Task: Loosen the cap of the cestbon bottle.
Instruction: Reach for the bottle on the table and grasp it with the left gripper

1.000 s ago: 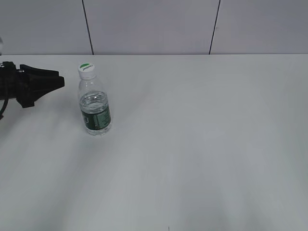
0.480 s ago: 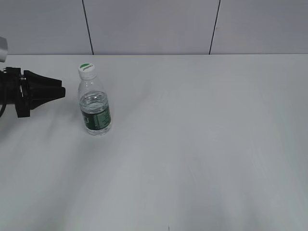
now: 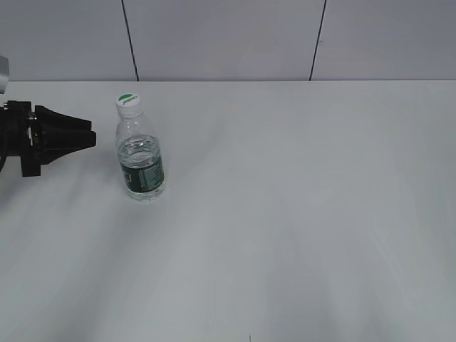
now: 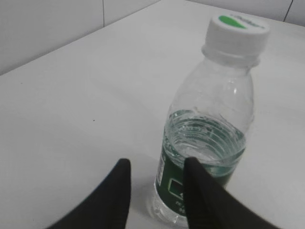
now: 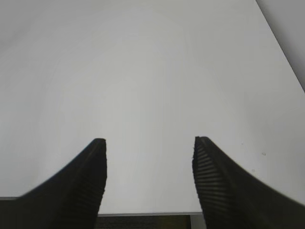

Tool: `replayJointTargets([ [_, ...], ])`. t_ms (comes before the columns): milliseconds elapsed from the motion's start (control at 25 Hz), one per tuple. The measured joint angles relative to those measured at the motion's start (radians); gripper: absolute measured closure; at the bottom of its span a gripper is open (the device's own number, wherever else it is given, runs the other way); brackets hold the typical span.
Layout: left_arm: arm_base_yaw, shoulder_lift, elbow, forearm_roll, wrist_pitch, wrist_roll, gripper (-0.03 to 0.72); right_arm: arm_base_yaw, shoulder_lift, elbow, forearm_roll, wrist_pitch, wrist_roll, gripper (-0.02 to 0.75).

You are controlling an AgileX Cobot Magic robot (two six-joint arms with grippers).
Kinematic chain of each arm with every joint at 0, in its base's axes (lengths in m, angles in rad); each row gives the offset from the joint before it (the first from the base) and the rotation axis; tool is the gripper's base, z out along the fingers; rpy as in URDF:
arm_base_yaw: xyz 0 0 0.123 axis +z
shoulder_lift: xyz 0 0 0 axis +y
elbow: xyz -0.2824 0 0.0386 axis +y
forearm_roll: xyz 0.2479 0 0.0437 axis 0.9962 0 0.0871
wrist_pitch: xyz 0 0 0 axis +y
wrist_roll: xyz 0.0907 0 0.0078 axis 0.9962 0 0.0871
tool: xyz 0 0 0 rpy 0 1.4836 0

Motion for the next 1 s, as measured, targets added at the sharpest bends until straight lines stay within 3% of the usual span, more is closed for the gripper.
replayJointTargets([
  [720, 0.0, 0.0, 0.0, 0.025, 0.09, -0.016, 0.437, 0.0, 0.0, 0.0, 0.0, 0.0, 0.0, 0.297],
  [840, 0.0, 0.0, 0.0, 0.014, 0.095, -0.056, 0.393, 0.0, 0.0, 0.0, 0.0, 0.0, 0.0, 0.297],
  [1000, 0.0, 0.0, 0.0, 0.009, 0.096, -0.108, 0.265, 0.0, 0.0, 0.0, 0.0, 0.0, 0.0, 0.297],
])
